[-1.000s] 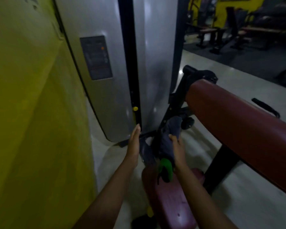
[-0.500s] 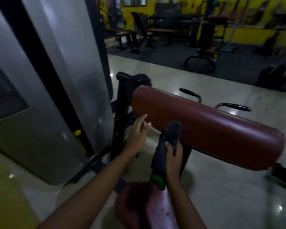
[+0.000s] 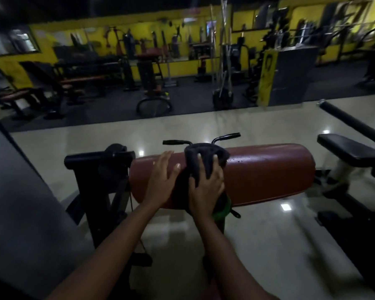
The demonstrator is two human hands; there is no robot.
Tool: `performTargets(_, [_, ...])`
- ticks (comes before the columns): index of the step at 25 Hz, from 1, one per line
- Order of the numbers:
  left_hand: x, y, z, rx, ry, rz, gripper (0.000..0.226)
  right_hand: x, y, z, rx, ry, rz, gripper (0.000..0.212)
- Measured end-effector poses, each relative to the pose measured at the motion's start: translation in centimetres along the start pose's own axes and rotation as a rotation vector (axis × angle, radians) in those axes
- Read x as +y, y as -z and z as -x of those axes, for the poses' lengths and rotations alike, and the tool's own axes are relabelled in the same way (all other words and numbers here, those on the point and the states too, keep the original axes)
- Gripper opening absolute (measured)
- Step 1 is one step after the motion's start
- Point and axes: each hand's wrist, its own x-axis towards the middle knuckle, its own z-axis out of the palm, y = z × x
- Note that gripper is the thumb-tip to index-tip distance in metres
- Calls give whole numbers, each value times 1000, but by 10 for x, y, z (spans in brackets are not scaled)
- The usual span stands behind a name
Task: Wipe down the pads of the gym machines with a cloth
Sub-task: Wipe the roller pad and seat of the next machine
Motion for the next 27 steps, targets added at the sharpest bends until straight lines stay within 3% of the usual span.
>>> performTargets(2, [-7, 0, -5, -17, -38, -53, 53, 5, -26, -8, -43, 107, 184, 66])
performTargets(6, [1, -16, -21, -11, -176, -147, 74, 46, -24, -32, 8, 213, 272, 66])
performTargets(12, [21, -64, -70, -228, -387, -432, 82, 113, 21, -72, 292, -2, 189, 55])
performTargets(16, [11, -82, -80, -276, -446, -621, 80, 83, -6, -51, 455, -257, 66, 56])
performTargets(19, [6, -84, -80, -265, -457, -558, 70, 74, -26, -26, 373, -112, 158, 63])
performTargets(22, [5, -84, -81, -247, -492, -569, 70, 116, 2, -52, 340, 39, 256, 60])
performTargets(25, [5, -84, -79, -235, -496, -611, 74, 141, 30, -84, 466, -150, 135, 55])
performTargets(27, [8, -84, -77, -229, -499, -625, 75, 121, 17, -77, 562, -319, 94, 55])
